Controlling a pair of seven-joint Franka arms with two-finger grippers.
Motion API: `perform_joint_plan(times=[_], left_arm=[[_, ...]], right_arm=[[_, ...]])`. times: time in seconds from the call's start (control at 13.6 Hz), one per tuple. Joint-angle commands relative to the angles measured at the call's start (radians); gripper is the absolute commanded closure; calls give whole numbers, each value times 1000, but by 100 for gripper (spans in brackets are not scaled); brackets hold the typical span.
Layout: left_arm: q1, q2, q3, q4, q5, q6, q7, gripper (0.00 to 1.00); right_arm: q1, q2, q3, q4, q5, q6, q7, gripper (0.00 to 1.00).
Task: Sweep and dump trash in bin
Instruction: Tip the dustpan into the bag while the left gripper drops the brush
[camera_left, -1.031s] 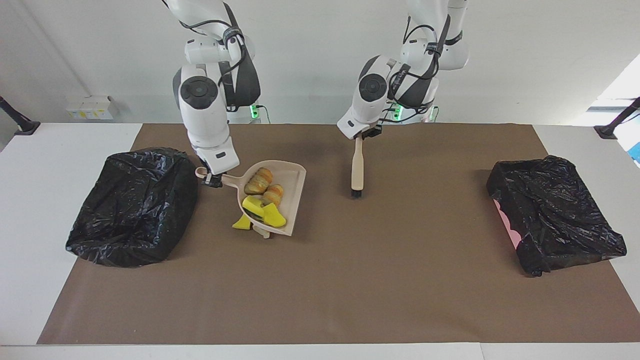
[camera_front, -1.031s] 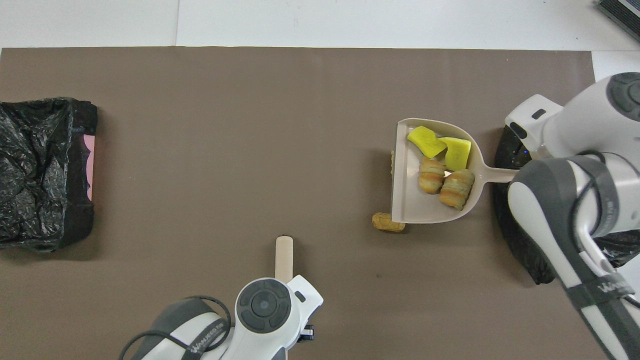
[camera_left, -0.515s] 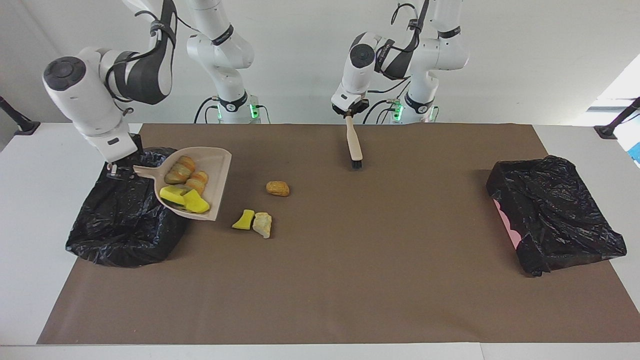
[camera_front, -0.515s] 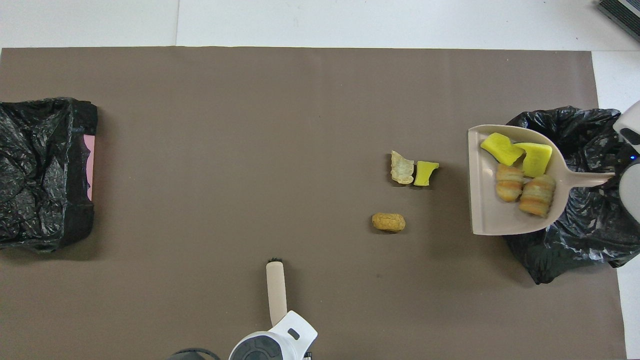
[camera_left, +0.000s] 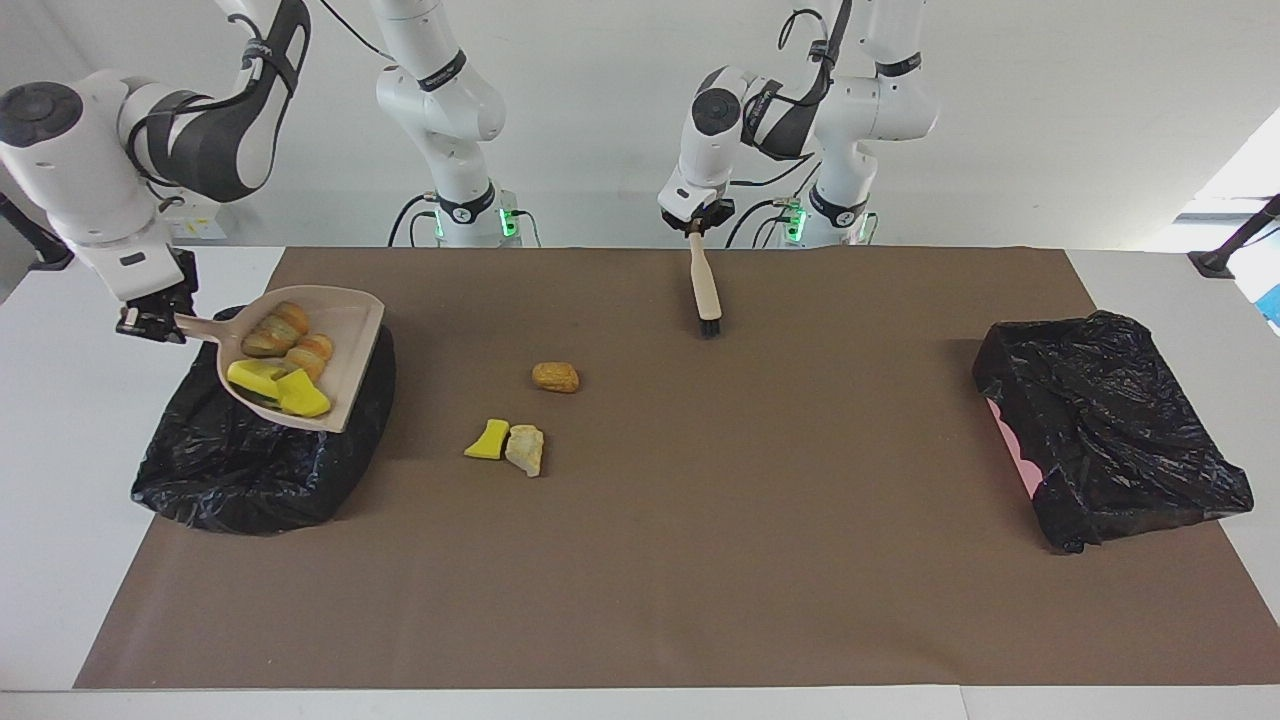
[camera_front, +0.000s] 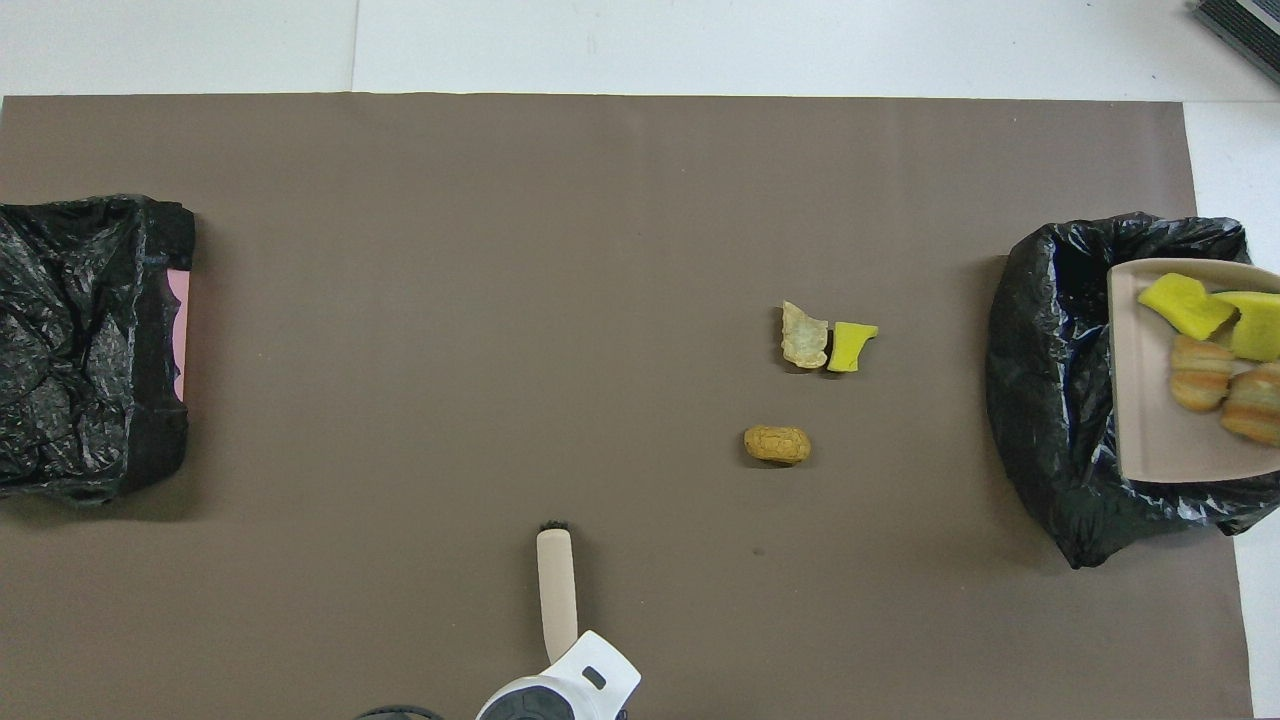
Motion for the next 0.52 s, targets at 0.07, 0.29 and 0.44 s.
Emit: perform_joint_plan(times=[0.07,0.29,0.44], left_arm=[[-18,-11,6,-20,-25,23,12,74],[-7,24,13,-8,-28,25,46,47],[4,59,17,18,-25,29,60,14]], right_arm=[[-29,-1,15,-12,-155,66,-41,100],[-15,-8,17,-43,-281,164,-57,100],[2,-18,25,-67,-334,172,-83,100]])
